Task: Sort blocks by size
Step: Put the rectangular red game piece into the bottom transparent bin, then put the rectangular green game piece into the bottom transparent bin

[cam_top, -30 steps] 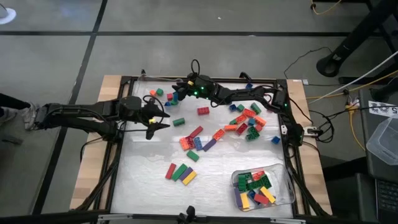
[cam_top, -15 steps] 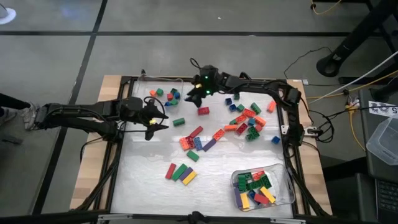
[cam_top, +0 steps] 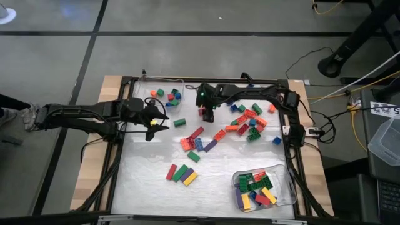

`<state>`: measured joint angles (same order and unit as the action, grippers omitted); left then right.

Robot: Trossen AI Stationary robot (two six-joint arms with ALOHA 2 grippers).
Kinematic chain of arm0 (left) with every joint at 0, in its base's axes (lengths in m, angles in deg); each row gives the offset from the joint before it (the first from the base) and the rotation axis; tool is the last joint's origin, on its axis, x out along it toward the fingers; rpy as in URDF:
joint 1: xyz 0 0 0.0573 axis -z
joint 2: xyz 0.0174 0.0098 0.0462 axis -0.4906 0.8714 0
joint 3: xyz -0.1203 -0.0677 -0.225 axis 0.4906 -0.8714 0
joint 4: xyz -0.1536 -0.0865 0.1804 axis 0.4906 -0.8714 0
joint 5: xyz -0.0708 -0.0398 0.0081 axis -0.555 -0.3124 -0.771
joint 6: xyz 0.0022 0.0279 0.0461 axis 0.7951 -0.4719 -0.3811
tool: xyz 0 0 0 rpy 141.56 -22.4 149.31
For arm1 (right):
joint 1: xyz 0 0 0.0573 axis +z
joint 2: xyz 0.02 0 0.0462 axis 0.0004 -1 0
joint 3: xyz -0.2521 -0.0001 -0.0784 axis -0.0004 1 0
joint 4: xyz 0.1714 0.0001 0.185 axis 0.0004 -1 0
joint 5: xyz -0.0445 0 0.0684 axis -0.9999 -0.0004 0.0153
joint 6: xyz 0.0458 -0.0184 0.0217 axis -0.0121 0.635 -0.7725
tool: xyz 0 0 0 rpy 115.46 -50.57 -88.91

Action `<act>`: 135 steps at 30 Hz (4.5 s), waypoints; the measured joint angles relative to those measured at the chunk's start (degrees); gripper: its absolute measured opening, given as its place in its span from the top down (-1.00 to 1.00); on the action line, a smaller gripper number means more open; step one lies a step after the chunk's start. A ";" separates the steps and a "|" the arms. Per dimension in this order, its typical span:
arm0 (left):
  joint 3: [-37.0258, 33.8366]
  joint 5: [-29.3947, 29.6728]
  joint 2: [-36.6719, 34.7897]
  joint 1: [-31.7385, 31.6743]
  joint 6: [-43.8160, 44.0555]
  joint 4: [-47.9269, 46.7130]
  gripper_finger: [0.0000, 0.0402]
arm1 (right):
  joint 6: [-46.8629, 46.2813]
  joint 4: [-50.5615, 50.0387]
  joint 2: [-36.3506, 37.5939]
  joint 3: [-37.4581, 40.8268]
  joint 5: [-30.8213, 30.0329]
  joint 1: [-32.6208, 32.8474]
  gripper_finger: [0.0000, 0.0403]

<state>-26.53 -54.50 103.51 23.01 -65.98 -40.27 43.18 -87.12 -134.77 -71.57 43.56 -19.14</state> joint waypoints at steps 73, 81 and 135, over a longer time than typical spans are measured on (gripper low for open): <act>-11.54 5.35 13.55 0.02 4.57 21.53 -0.05 | -80.03 -58.63 -0.91 -35.08 -12.15 68.78 0.07; -11.54 9.80 17.83 0.02 4.76 21.59 -0.05 | -82.11 -58.61 -0.89 -35.08 -12.16 69.40 -0.01; -11.32 -0.37 38.32 2.45 10.77 52.02 0.64 | -62.59 -58.50 -0.89 -35.08 -32.20 60.51 -0.01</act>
<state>-37.85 -54.88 141.83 25.46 -55.21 11.76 -19.42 -145.63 -135.66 -106.65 11.35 41.37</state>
